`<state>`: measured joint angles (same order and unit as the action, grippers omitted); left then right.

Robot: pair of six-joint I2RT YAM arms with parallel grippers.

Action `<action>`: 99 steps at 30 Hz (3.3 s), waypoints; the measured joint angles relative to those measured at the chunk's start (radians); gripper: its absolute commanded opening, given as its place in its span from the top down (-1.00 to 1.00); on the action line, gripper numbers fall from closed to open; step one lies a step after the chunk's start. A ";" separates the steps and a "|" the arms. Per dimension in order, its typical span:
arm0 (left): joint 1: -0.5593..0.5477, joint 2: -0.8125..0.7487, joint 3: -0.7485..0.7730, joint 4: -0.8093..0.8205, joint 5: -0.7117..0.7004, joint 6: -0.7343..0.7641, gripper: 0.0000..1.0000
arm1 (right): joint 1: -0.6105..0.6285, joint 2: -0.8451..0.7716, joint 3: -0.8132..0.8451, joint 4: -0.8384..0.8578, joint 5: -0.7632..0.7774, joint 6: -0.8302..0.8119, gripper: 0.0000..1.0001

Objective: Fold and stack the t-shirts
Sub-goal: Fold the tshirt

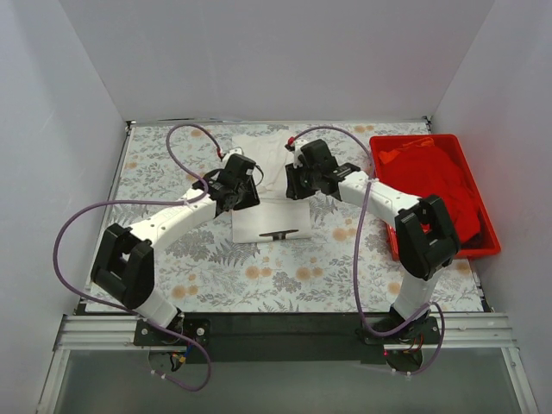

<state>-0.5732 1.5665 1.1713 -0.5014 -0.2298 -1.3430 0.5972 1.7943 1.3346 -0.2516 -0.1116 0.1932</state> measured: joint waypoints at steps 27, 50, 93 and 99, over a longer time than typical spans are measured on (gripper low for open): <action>-0.071 0.068 -0.259 0.075 0.050 -0.113 0.55 | 0.027 0.370 0.227 0.146 0.124 0.018 0.35; -0.072 -0.198 -0.478 -0.042 0.118 -0.166 0.53 | 0.174 0.183 -0.055 0.393 -0.336 0.080 0.34; 0.303 0.135 -0.161 0.234 0.194 -0.051 0.67 | -0.142 0.221 -0.171 0.541 -0.558 0.257 0.31; 0.358 0.259 -0.096 0.265 0.218 -0.053 0.66 | -0.201 0.315 -0.152 0.564 -0.599 0.275 0.31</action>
<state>-0.2153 1.8256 1.0756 -0.2363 -0.0116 -1.3960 0.3965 2.1098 1.1828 0.3126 -0.7109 0.4683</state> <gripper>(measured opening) 0.163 0.347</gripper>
